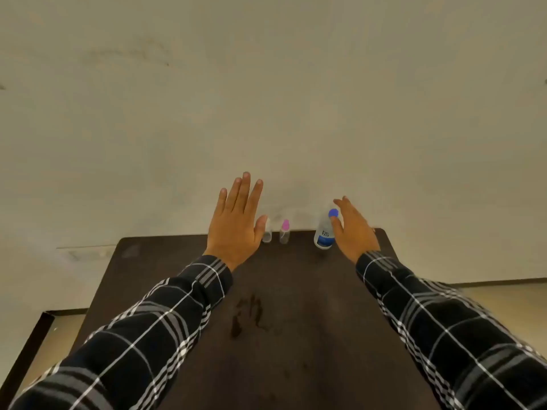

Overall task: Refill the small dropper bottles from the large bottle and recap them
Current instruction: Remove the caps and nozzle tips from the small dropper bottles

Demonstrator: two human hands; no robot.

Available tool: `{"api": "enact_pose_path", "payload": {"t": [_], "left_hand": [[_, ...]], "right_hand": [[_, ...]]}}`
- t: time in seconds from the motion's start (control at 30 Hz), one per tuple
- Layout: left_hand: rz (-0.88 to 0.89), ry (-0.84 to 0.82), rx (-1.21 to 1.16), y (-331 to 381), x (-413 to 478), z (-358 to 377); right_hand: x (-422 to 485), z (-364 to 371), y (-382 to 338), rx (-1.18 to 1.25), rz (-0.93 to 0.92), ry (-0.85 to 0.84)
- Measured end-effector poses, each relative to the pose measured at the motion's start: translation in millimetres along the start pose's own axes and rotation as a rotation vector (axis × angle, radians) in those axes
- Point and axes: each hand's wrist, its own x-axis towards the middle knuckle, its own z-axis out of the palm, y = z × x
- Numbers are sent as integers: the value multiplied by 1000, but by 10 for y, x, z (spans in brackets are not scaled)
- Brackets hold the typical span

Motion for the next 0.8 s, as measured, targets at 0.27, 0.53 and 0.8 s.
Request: {"api": "enact_pose_path", "payload": {"t": [0.27,0.53,0.8], "left_hand": [[9,-131,3,153,150,488],[4,-211,-24,244,182,787],[-37,-287,-32,209,99,989]], "right_hand": [[369,122,322,-32,97,-99],[596,294,474,-4,121,-137],[751,391,511,-87,112,-110]]}}
